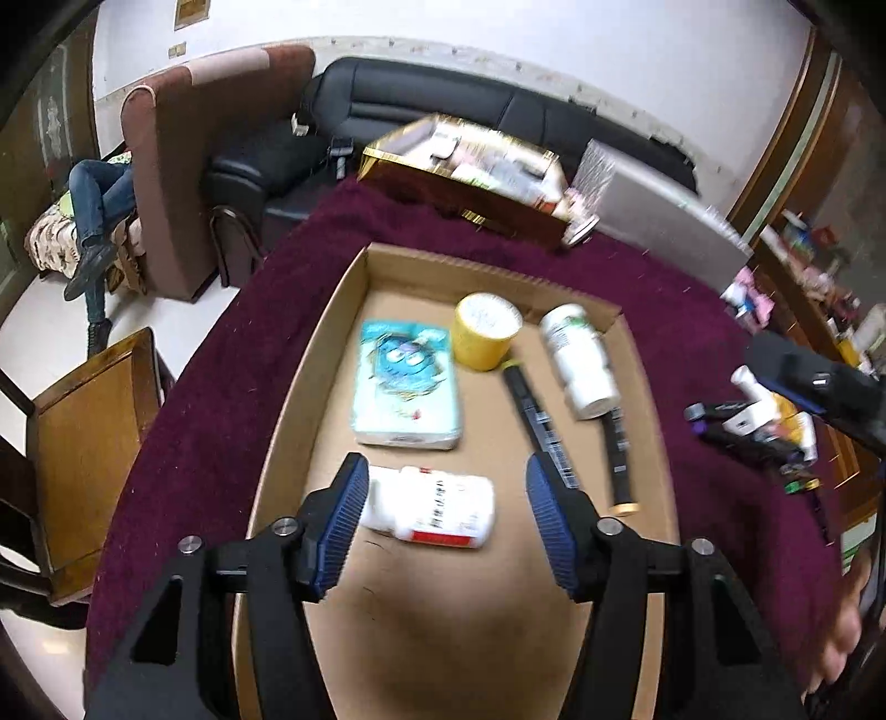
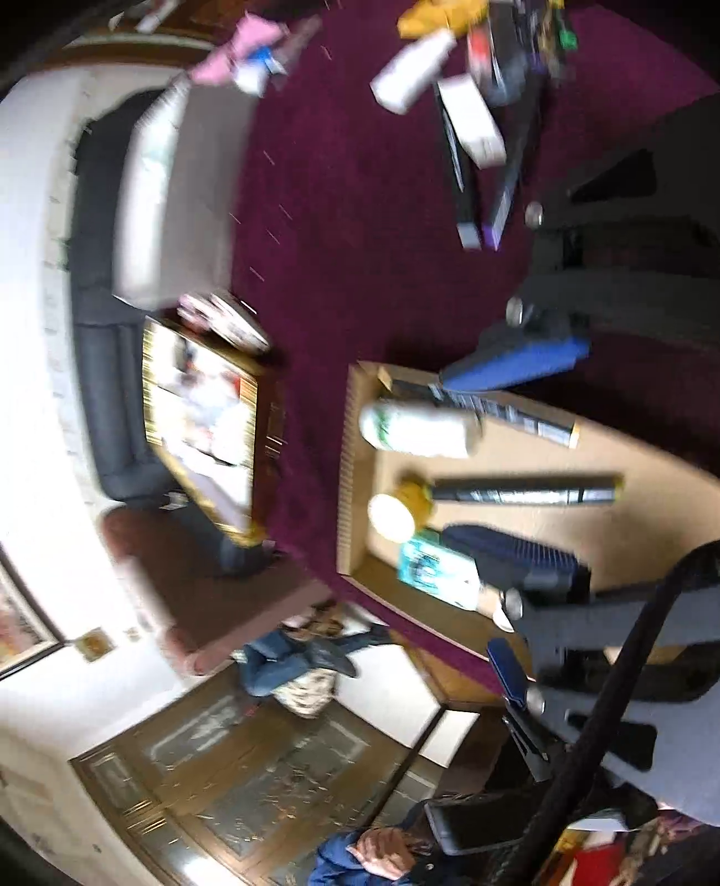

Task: Organize objects
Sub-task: 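Carry the pill bottle and black marker over the tray and lower them, then move both grippers back to the cluttered items beside the tray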

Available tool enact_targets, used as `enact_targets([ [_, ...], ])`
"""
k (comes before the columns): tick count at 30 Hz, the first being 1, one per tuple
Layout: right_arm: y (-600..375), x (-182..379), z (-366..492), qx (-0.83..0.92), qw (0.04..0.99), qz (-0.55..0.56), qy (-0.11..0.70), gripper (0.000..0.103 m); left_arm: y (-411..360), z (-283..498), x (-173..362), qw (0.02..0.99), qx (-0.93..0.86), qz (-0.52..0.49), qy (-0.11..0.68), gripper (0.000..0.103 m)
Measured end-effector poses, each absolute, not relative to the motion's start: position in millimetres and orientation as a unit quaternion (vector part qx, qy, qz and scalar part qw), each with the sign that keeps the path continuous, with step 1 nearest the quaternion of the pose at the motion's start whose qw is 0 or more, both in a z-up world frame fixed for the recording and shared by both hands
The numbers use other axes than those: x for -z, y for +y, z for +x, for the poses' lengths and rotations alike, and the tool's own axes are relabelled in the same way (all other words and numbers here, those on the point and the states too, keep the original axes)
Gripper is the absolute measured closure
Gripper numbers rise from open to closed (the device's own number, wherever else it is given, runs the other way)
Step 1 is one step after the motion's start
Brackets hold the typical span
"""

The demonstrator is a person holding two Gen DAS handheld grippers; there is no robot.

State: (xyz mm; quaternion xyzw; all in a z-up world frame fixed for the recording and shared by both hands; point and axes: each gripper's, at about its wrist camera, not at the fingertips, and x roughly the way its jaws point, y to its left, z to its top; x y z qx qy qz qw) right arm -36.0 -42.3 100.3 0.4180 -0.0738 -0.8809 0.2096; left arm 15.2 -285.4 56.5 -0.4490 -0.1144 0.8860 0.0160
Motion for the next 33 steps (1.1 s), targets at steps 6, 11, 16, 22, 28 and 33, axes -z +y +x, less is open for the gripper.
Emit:
enact_targets([
  [6, 37, -142, 5, 0.923, 0.149, 0.349, -0.055, 0.029, -254, 28, -69, 0.047, -0.886, -0.445, -0.121, 0.041],
  [11, 117, -132, 15, 0.928, 0.082, 0.354, -0.085, 0.021, -206, 33, -76, 0.094, -0.887, -0.441, -0.101, 0.041],
  [16, 189, -90, 12, 0.892, 0.057, 0.414, -0.170, 0.021, -142, 27, -67, 0.148, -0.881, -0.447, -0.042, 0.041],
  [22, 245, -67, 21, 0.881, 0.028, 0.427, -0.205, 0.021, -53, -2, -55, 0.215, -0.878, -0.420, 0.078, 0.041],
  [28, 281, -60, 23, 0.874, 0.010, 0.432, -0.222, 0.021, 9, -46, -34, 0.226, -0.869, -0.409, 0.163, 0.041],
  [33, 293, -52, 15, 0.868, 0.015, 0.436, -0.237, 0.021, 30, -56, -13, 0.255, -0.835, -0.454, 0.177, 0.037],
])
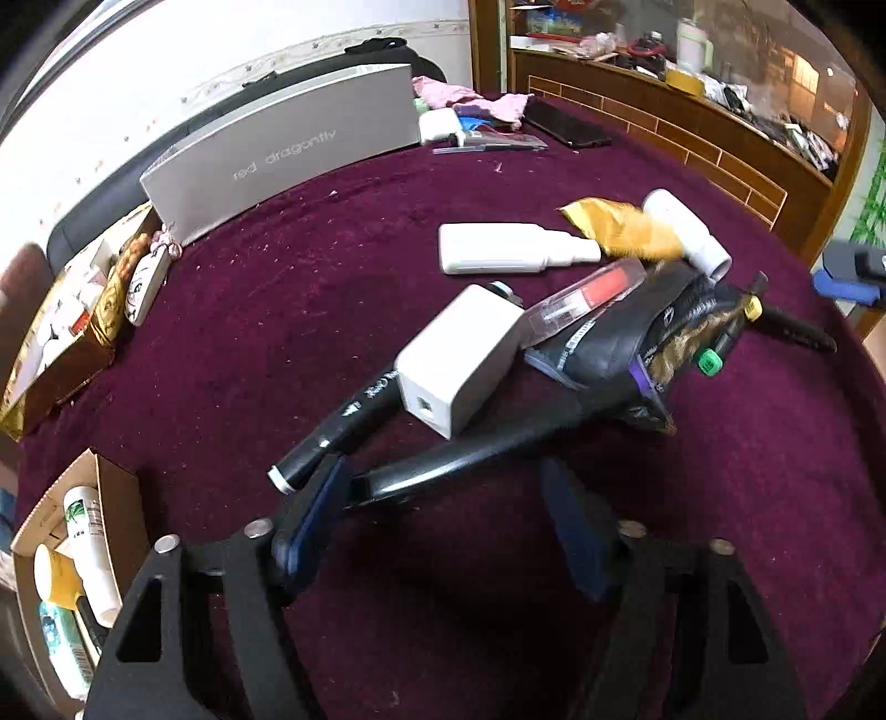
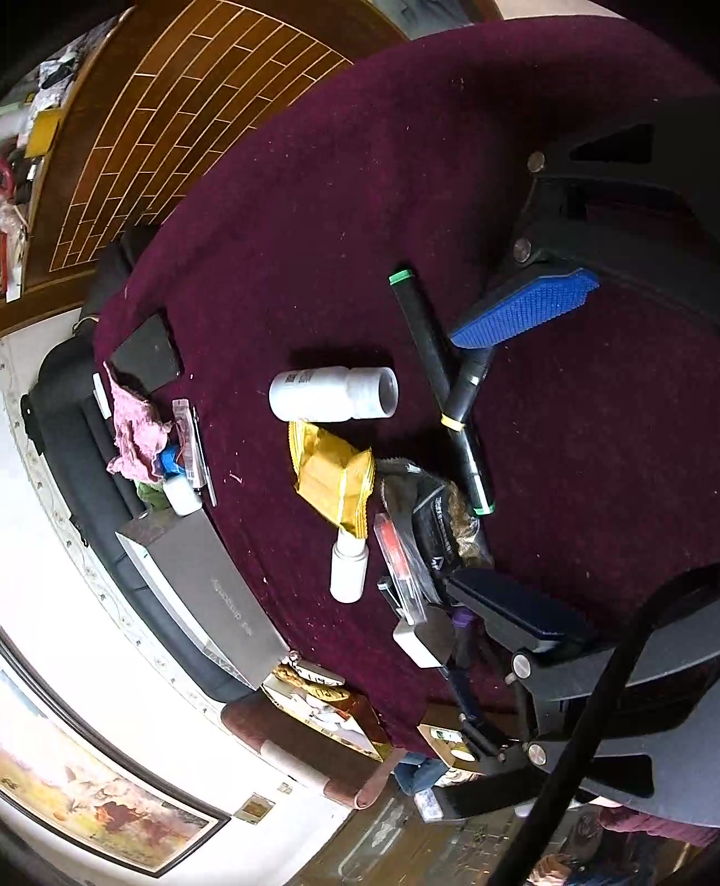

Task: Organize objects
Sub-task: 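Move both grippers back to the cluttered items beside the tray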

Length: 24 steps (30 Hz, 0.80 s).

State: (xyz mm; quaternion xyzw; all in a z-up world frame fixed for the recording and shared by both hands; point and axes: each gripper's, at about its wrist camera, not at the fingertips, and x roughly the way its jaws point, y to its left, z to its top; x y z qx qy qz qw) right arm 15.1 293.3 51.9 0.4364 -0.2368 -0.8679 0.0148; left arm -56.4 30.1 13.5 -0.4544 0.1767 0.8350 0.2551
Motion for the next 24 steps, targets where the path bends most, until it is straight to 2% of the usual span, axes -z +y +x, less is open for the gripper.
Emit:
enact_targets([
  [3, 294, -46, 12, 0.864, 0.028, 0.442, -0.238, 0.021, 25, -39, -27, 0.360, -0.783, -0.496, 0.104, 0.037],
  [5, 293, -42, 11, 0.863, 0.033, 0.446, -0.234, 0.021, 22, -27, -38, 0.372, -0.783, -0.490, 0.089, 0.037],
  [7, 293, -38, 9, 0.864, 0.034, 0.450, -0.225, 0.021, 25, -21, -42, 0.345, -0.802, -0.472, 0.123, 0.037],
  [12, 307, -31, 14, 0.860, 0.026, 0.454, -0.233, 0.021, 47, -26, -38, 0.270, -0.847, -0.372, 0.269, 0.035],
  [15, 318, -31, 19, 0.858, 0.017, 0.451, -0.247, 0.021, 53, -45, -13, 0.277, -0.815, -0.413, 0.296, 0.035],
  [18, 324, -32, 23, 0.859, 0.015, 0.449, -0.246, 0.021, 46, -48, -12, 0.319, -0.790, -0.466, 0.238, 0.034],
  [21, 328, -31, 23, 0.859, 0.017, 0.450, -0.244, 0.021, 39, -28, -20, 0.408, -0.732, -0.517, 0.173, 0.035],
  [24, 331, -25, 22, 0.856, 0.018, 0.454, -0.246, 0.021, 36, -4, -31, 0.411, -0.739, -0.499, 0.189, 0.034],
])
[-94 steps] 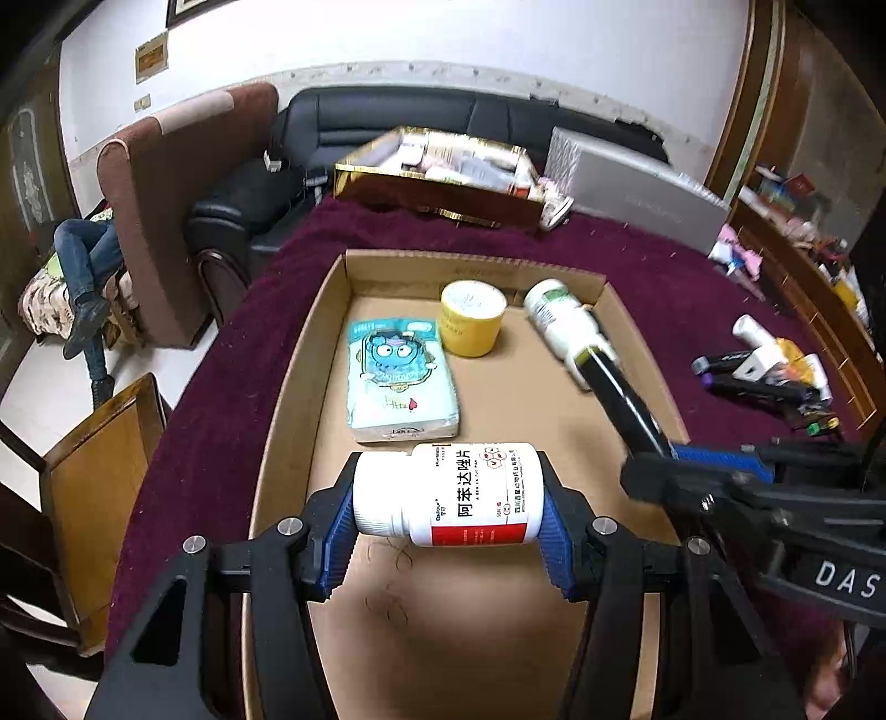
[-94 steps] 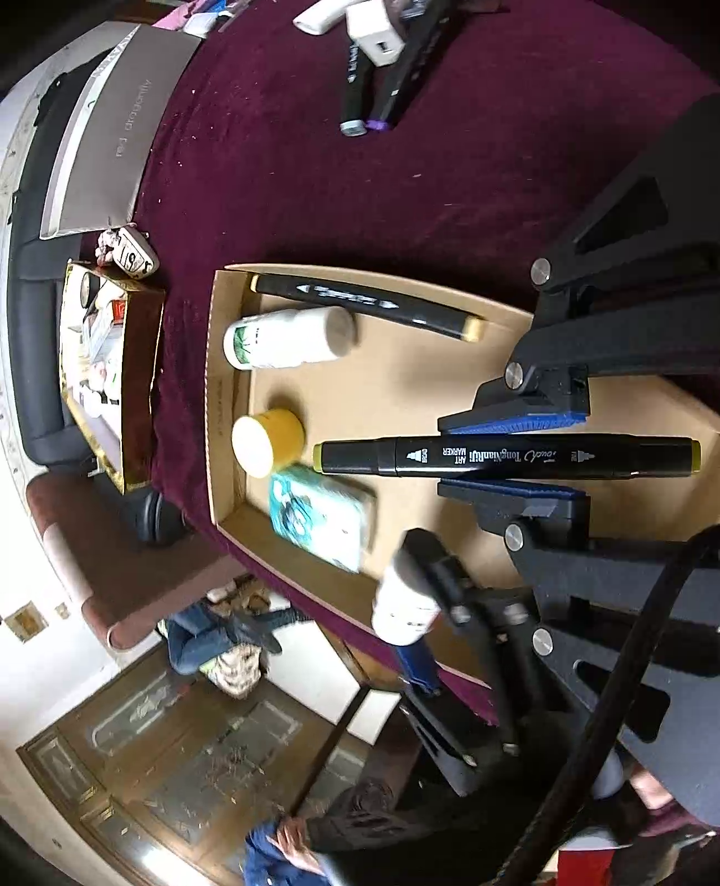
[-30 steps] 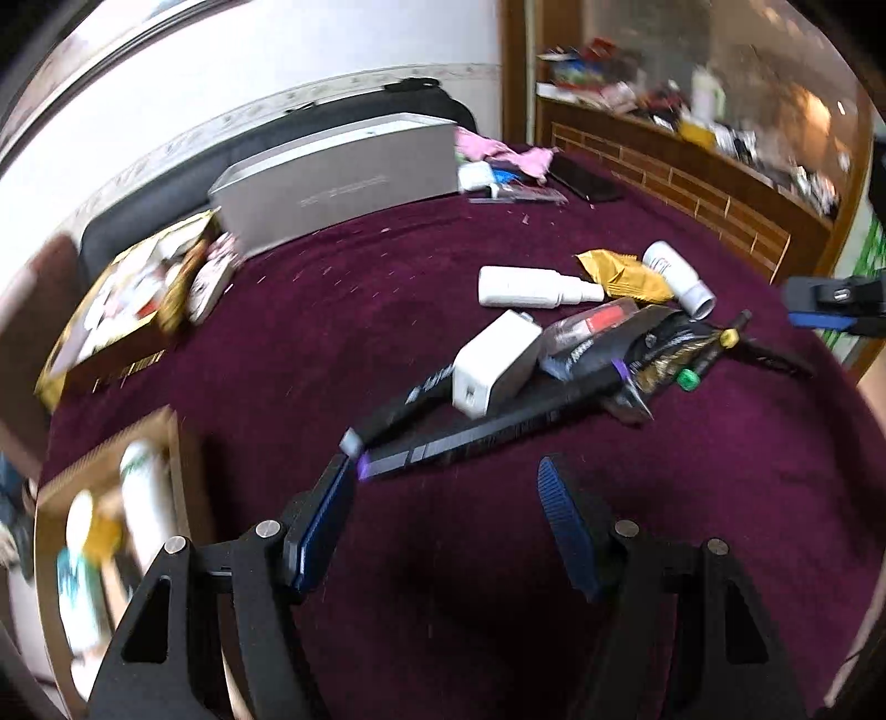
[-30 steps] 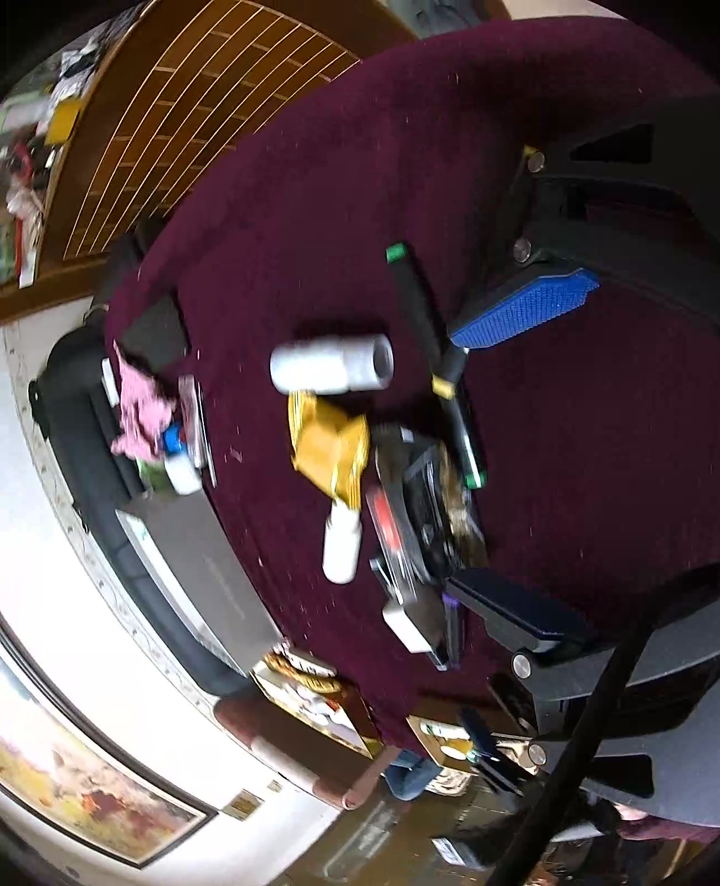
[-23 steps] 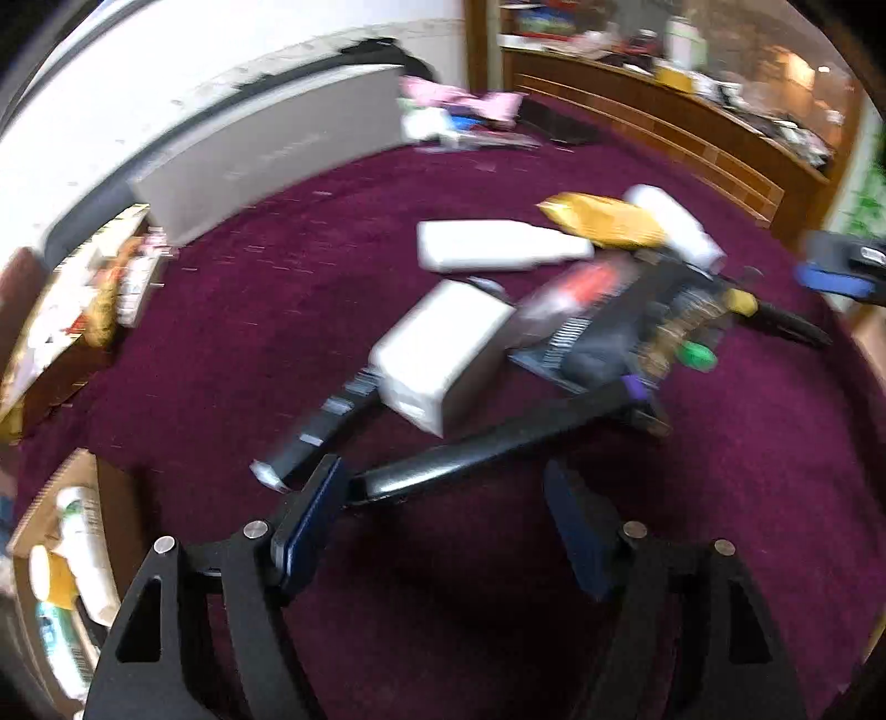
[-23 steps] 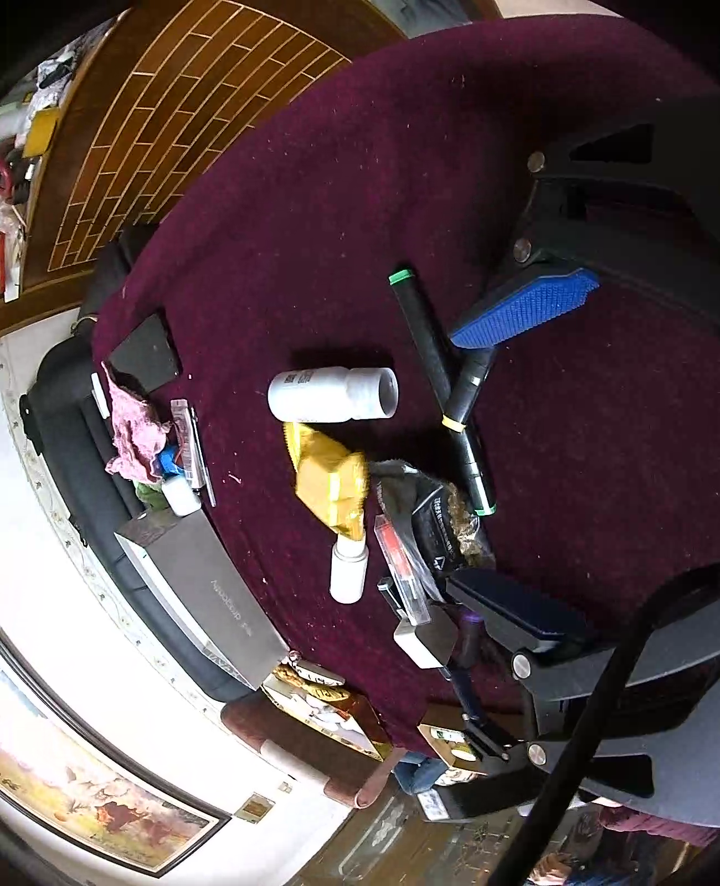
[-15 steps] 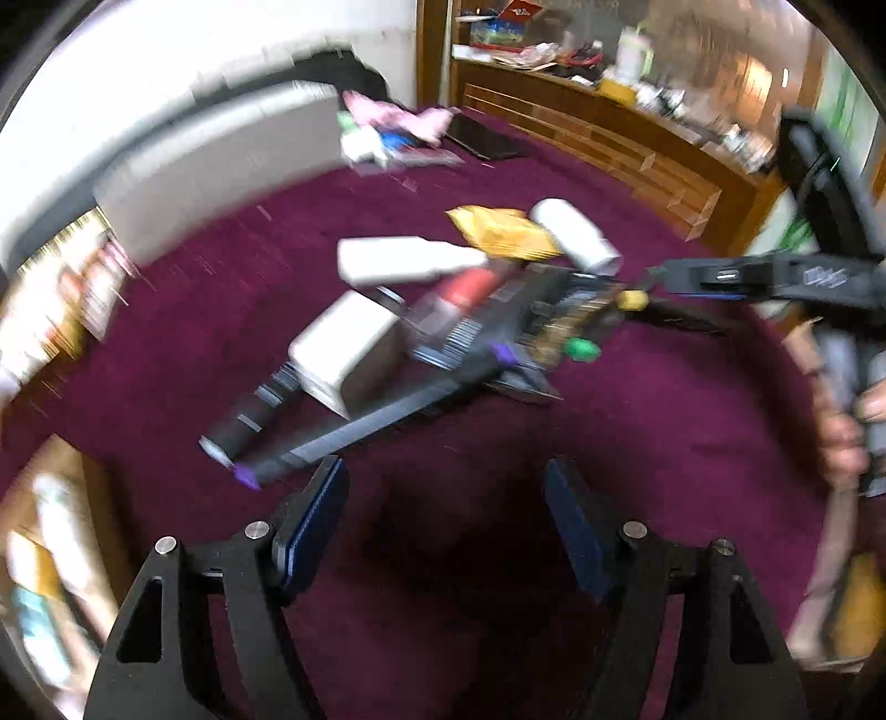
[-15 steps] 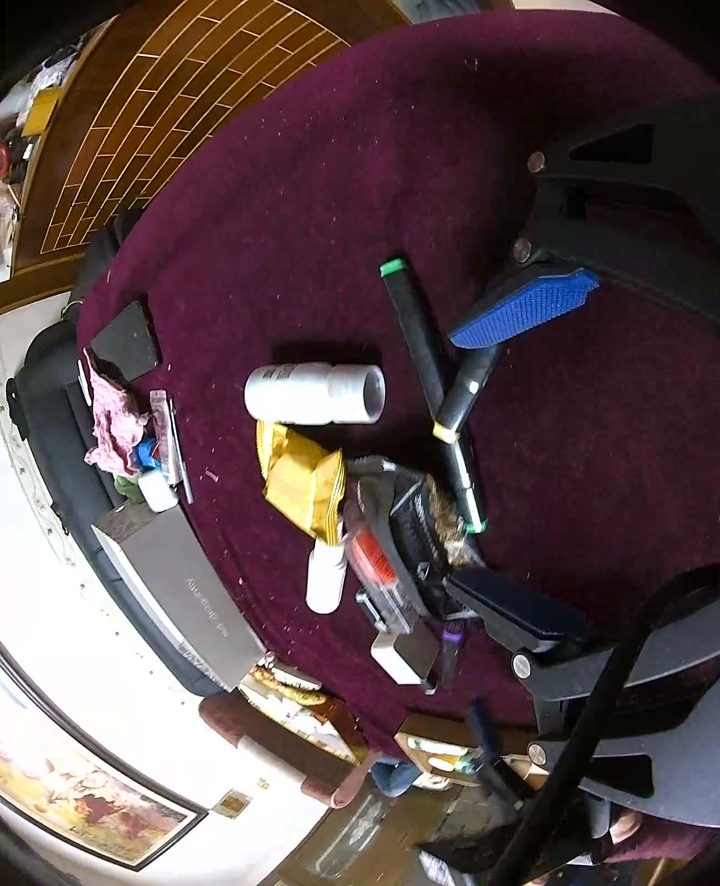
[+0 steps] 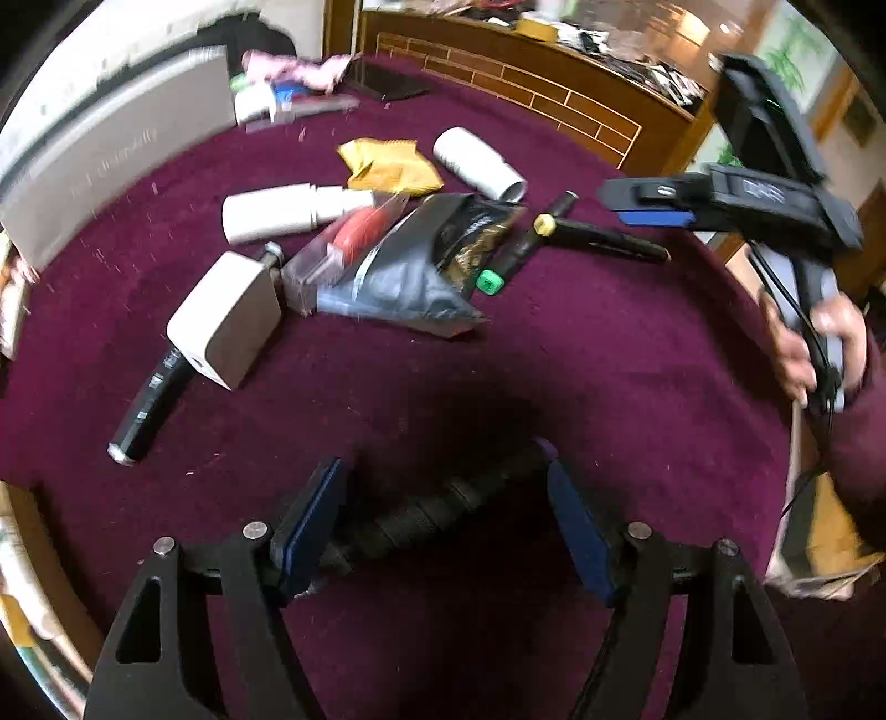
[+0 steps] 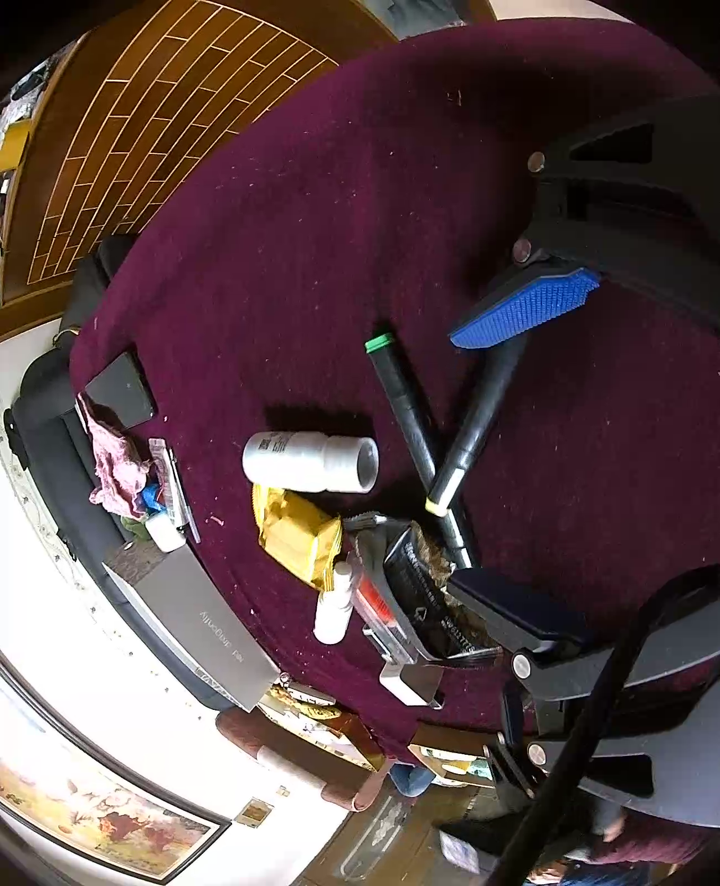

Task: Organize objects
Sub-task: 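Move both grippers back to the cluttered items beside the tray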

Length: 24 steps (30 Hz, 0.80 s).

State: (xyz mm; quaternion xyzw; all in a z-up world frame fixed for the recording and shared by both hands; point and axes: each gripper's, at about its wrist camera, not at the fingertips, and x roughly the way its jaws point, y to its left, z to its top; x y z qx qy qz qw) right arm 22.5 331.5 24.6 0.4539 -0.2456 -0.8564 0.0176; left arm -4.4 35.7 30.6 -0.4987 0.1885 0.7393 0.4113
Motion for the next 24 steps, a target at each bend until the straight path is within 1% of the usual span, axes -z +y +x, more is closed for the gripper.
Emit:
enact_targets([
  [3, 338, -19, 24, 0.852, 0.015, 0.457, -0.254, 0.021, 31, -5, -35, 0.383, -0.767, -0.483, 0.182, 0.034],
  [6, 346, -18, 30, 0.851, 0.010, 0.456, -0.260, 0.021, 29, -3, -31, 0.363, -0.779, -0.463, 0.216, 0.034],
  [10, 354, -12, 29, 0.845, 0.009, 0.476, -0.241, 0.021, 37, 12, -22, 0.378, -0.758, -0.470, 0.248, 0.034],
  [16, 357, -3, 25, 0.836, 0.022, 0.496, -0.233, 0.021, 26, 47, -13, 0.415, -0.714, -0.502, 0.257, 0.034],
  [20, 343, -5, 29, 0.830, 0.049, 0.515, -0.209, 0.021, 23, 69, -8, 0.409, -0.707, -0.495, 0.295, 0.034],
  [24, 319, -6, 34, 0.821, 0.080, 0.535, -0.181, 0.021, 15, 84, -9, 0.397, -0.704, -0.502, 0.308, 0.034],
])
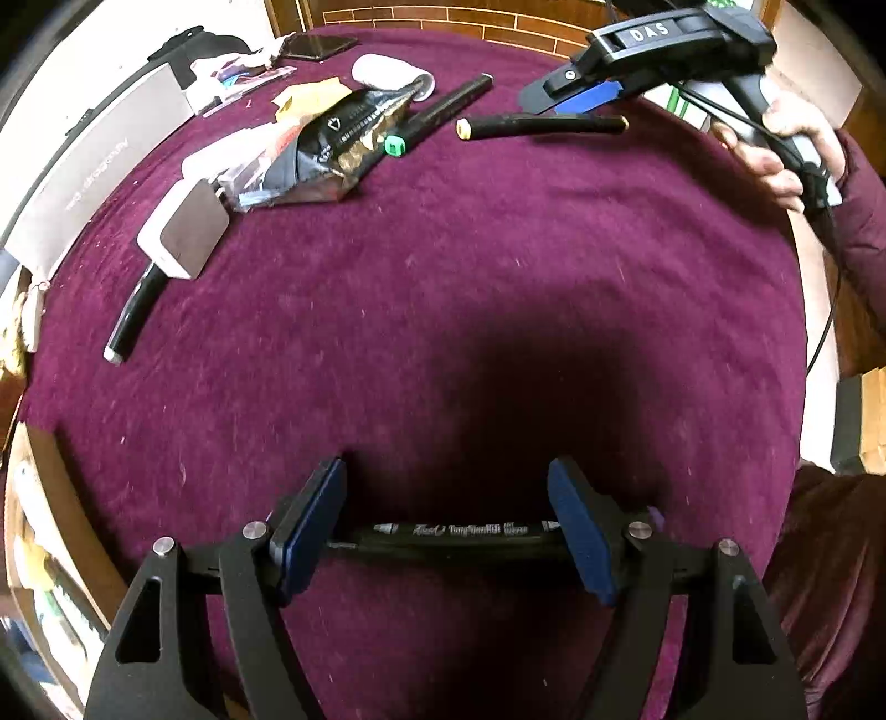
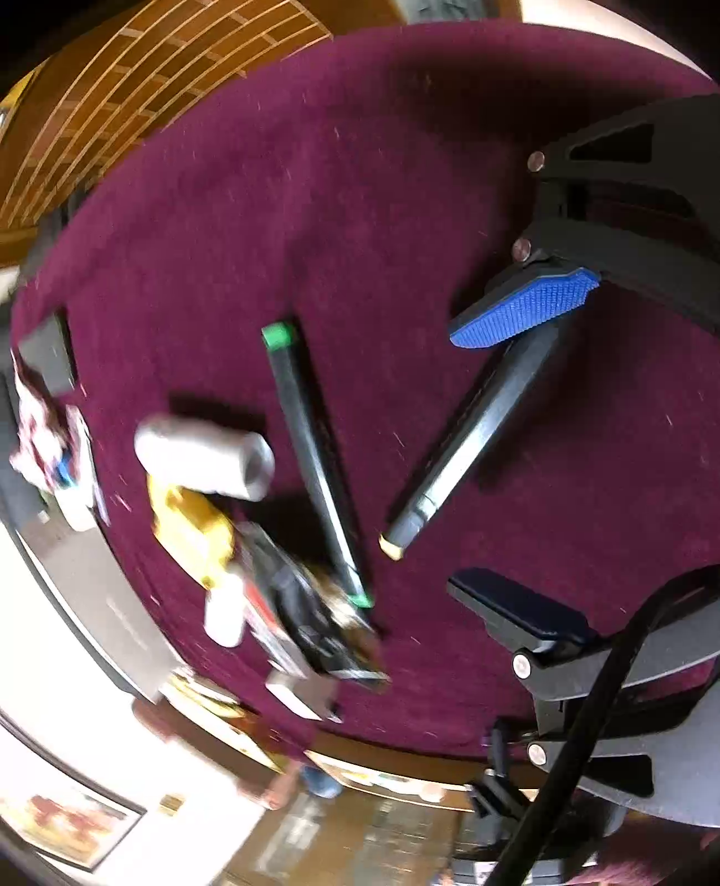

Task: Organize objects
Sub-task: 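Move both grippers back to the cluttered items beside the tray, then grasp a purple-capped black marker with the left gripper while the right gripper grasps a black marker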

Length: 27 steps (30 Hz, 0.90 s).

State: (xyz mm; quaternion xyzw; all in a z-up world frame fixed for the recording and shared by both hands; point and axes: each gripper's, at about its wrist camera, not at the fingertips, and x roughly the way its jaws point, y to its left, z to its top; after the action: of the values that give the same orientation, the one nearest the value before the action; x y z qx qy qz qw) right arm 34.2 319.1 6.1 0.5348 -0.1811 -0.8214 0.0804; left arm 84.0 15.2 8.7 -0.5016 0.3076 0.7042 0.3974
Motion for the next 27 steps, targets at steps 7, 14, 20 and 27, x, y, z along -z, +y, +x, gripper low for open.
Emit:
enact_targets([
  [7, 296, -7, 37, 0.830, 0.073, 0.539, -0.124, 0.021, -21, 71, -40, 0.342, -0.759, -0.512, 0.212, 0.043],
  [14, 298, -5, 41, 0.835, 0.074, 0.534, -0.110, 0.021, -79, 65, -25, 0.161, -0.798, -0.580, 0.024, 0.042],
  [20, 299, -4, 44, 0.839, 0.079, 0.529, -0.097, 0.021, -61, 85, -15, 0.153, -0.803, -0.575, -0.006, 0.035],
  [27, 298, -3, 46, 0.846, 0.067, 0.524, -0.071, 0.021, 10, 99, -17, 0.201, -0.815, -0.522, 0.152, 0.086],
])
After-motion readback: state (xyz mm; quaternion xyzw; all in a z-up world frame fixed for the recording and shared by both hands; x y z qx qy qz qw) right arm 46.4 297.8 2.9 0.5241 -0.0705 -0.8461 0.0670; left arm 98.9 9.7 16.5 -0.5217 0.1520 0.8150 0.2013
